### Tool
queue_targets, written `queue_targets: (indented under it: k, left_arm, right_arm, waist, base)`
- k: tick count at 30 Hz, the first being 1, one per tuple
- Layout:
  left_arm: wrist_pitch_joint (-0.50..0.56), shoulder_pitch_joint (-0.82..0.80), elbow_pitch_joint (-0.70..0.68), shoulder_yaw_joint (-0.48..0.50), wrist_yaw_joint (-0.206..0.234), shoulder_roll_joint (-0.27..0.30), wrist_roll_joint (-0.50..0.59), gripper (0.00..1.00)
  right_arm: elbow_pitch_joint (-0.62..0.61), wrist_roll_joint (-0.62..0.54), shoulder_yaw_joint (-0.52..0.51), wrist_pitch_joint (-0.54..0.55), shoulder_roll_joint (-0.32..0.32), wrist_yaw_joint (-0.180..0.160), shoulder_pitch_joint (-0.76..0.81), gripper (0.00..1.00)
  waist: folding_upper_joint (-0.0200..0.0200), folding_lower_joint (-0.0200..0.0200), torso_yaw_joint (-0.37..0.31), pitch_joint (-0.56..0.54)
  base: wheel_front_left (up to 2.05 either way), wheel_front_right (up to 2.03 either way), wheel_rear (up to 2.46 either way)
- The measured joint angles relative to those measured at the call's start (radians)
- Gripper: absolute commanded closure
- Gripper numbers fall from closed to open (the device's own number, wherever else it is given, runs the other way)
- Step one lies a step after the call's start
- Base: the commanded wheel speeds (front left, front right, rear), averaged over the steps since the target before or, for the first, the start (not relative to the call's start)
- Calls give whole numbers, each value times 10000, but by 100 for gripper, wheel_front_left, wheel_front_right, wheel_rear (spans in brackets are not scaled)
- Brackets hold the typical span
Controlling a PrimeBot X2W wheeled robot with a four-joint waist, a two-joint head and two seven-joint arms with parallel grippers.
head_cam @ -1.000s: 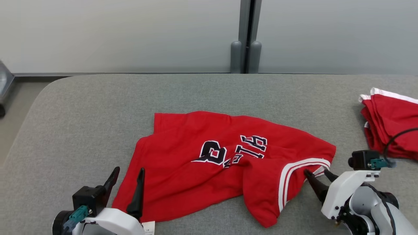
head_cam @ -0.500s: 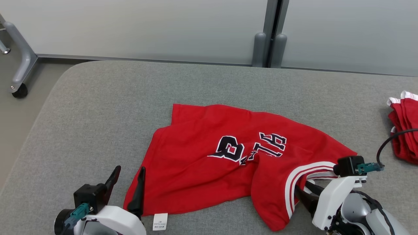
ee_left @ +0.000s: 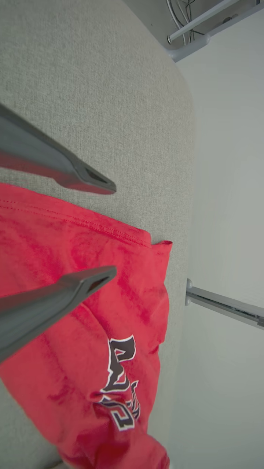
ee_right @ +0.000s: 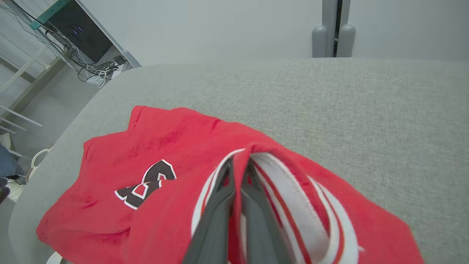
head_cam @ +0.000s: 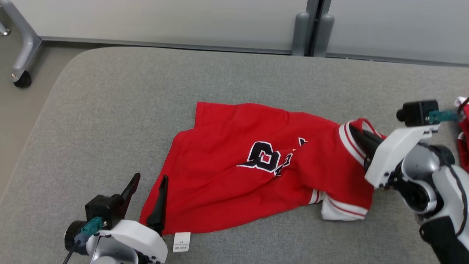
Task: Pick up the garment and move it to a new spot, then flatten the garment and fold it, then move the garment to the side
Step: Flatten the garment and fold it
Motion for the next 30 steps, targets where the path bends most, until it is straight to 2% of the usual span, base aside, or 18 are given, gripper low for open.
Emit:
queue_targets:
  k: [5, 8, 14, 15, 16, 17, 23, 30]
  left_arm:
    - [-17, -538, 17, -167, -155, -173, 102, 0]
    - [-148, -962, 130, -337, -305, -372, 198, 0]
    - [-339, -1459, 431, -481, -491, -648, 219, 0]
    - [-391, -1514, 502, -495, -499, -690, 230, 0]
    - [-428, -1549, 585, -512, -504, -746, 230, 0]
    - [-466, -1577, 667, -529, -516, -790, 230, 0]
    - [-600, -1612, 1068, -546, -573, -836, 213, 0]
    - [-560, -1193, 1160, -466, -454, -495, 161, 0]
  right_arm:
    - [815, 127, -67, 493, -278, 0, -1754, 100]
    - [1827, 150, -96, 679, -650, 0, -3115, 100]
    - [3152, 169, 88, 318, -951, 0, -4444, 100]
    - [3432, 171, 155, 211, -963, 0, -4615, 82]
    - [3728, 176, 268, 117, -963, 0, -4751, 9]
    - [3973, 151, 397, -33, -961, 0, -4848, 0]
    - [4677, 351, 1233, -1135, -834, 0, -4742, 0]
    - [4194, 378, 2125, -3120, -1018, 0, -3611, 0]
  waist:
    - [0, 0, 195, 714]
    - [0, 0, 504, 1339]
    - [0, 0, 1011, 2029]
    - [0, 0, 1118, 2125]
    - [-1, 0, 1220, 2205]
    - [0, 0, 1310, 2261]
    - [0, -1, 1406, 1938]
    - [-1, 0, 842, 754]
  base:
    - [0, 0, 0]
    - [0, 0, 0]
    - [0, 0, 0]
    - [0, 0, 0]
    - [0, 0, 0]
    - [0, 0, 0]
    - [0, 0, 0]
    - [0, 0, 0]
